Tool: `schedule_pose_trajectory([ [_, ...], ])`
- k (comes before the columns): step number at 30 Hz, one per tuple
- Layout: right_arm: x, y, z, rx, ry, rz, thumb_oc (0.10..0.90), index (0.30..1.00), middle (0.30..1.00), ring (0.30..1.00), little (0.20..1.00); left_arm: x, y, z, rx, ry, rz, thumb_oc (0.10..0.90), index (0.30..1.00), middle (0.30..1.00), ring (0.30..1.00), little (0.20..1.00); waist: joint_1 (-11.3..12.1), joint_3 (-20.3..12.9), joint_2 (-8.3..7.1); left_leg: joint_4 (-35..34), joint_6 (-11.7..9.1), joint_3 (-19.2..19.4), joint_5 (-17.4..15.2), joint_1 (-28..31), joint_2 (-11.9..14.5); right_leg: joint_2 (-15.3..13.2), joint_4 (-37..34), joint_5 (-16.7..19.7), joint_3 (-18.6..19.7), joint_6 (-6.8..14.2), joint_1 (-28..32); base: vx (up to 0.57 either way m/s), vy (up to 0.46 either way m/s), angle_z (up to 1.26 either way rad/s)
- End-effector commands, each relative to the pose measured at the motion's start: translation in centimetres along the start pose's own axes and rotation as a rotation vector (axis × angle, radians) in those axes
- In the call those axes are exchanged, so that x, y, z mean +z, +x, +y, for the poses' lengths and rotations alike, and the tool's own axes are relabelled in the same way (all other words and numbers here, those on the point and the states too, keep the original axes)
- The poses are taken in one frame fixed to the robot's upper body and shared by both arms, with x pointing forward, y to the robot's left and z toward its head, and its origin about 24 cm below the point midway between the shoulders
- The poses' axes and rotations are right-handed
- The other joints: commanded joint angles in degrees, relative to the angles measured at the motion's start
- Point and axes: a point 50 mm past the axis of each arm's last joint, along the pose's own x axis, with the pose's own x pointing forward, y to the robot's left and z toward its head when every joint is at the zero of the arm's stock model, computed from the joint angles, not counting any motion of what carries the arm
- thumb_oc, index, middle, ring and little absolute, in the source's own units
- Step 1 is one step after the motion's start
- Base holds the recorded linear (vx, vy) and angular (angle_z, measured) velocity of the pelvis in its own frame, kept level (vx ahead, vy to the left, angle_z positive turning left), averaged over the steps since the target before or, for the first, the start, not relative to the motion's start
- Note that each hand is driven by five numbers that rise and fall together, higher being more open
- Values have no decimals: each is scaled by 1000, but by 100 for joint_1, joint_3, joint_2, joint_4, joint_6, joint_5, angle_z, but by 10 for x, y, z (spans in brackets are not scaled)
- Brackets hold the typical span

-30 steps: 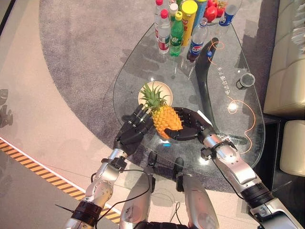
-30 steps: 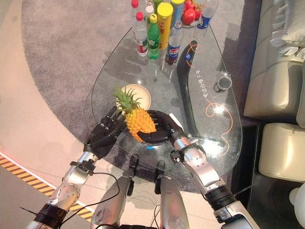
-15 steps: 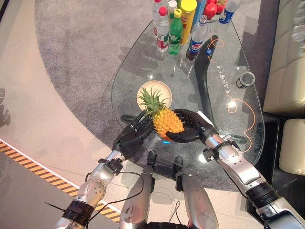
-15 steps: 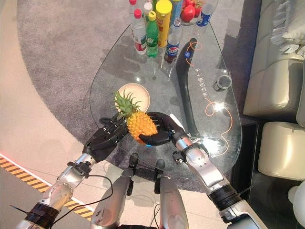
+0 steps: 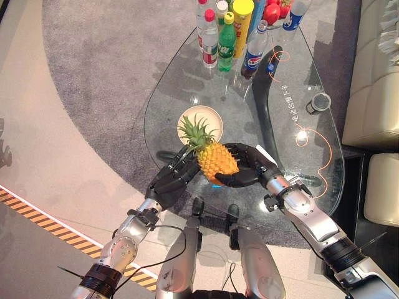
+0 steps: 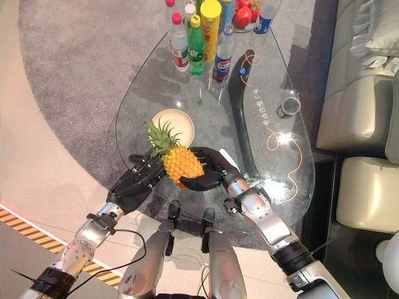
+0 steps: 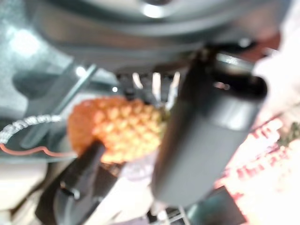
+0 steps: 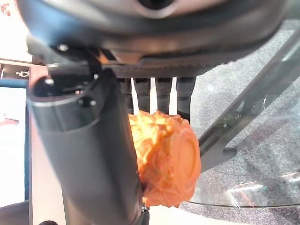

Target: Pick up the fruit to the plate

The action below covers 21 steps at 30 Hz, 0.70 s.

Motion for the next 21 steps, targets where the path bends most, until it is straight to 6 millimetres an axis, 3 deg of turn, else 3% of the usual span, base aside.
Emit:
schedule_pose_trajectory([
  [1,110,0,61,341,-48,-517,100,300,300,300,200,-8,25,-76,-419,-57,-8,800,900,900,900,900,-97,-147,-149,714,190,63,-533,-24,-340,-19,-745,494,250,232,454,0,0,0],
  [8,113,-9,76,506,-126,-536,100,300,300,300,200,-3,23,-76,-376,-85,-70,800,900,900,900,900,-78,-147,-135,643,201,57,-498,-26,-352,-12,-772,498,257,230,442,0,0,0],
  [12,117,-15,85,632,-240,-546,100,300,300,300,200,5,25,-65,-218,-45,-138,800,900,900,900,900,-35,-147,-161,646,198,-6,-490,-45,-379,-21,-790,507,255,234,436,0,0,0],
  [21,115,-27,102,915,-349,-497,100,300,300,300,200,19,21,-60,-119,-28,-255,800,900,900,900,900,79,-147,-211,602,200,-75,-455,-78,-395,-28,-847,512,236,244,443,0,-1,0],
])
